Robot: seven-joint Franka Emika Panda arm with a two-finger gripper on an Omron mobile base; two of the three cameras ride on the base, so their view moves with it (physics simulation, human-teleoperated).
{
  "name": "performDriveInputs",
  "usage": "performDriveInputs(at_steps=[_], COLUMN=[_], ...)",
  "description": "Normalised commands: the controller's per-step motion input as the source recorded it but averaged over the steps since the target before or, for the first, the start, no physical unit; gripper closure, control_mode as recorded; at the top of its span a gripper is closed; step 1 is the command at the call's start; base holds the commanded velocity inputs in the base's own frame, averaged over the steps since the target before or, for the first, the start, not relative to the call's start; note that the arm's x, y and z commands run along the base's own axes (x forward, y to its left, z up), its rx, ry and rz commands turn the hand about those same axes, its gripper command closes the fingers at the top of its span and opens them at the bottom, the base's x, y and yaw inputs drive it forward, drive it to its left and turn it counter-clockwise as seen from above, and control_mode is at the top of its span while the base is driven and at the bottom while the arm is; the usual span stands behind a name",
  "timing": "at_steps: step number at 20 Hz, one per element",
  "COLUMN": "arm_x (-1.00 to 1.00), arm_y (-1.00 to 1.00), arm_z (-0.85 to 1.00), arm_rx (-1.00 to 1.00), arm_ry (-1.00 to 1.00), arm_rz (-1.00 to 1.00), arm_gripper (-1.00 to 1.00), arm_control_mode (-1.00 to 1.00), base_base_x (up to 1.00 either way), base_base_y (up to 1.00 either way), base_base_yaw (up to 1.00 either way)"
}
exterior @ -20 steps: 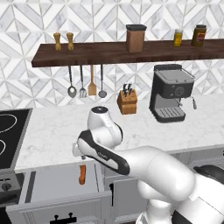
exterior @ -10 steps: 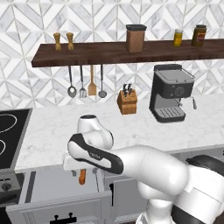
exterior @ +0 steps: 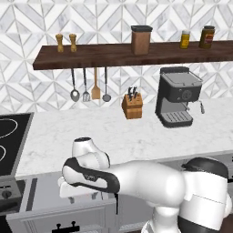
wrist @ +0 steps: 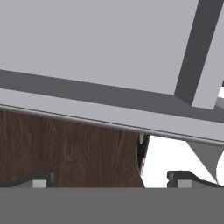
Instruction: Pick up the knife from the drawer and place it on the cutting board. Then place the meat from the plate to the cutting board.
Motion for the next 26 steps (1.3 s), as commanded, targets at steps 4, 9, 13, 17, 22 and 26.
performDriveInputs(at_steps=[4,9,13,17,22,26], arm_x=[0.10,0.43,0.40,0.25,0.06,-0.01], arm_y=[0.00,0.00,0.00,0.00,0.00,0.00], arm_z=[-0.03,-0.01,-0.22,-0.32,-0.41,-0.47], arm_rx=[-0.04,-0.05,-0.03,-0.01,0.00,0.00], arm_ry=[-0.08,-0.03,0.00,0.00,0.01,0.14], arm_rz=[0.00,0.00,0.00,0.00,0.00,0.00], arm_gripper=[-1.00,-1.00,-1.00,-1.00,-1.00,-1.00], arm_control_mode=[-1.00,-1.00,-1.00,-1.00,-1.00,-1.00], base_base_x=[0.00,0.00,0.00,0.00,0.00,0.00], base_base_y=[0.00,0.00,0.00,0.00,0.00,0.00], base_base_yaw=[0.00,0.00,0.00,0.00,0.00,0.00])
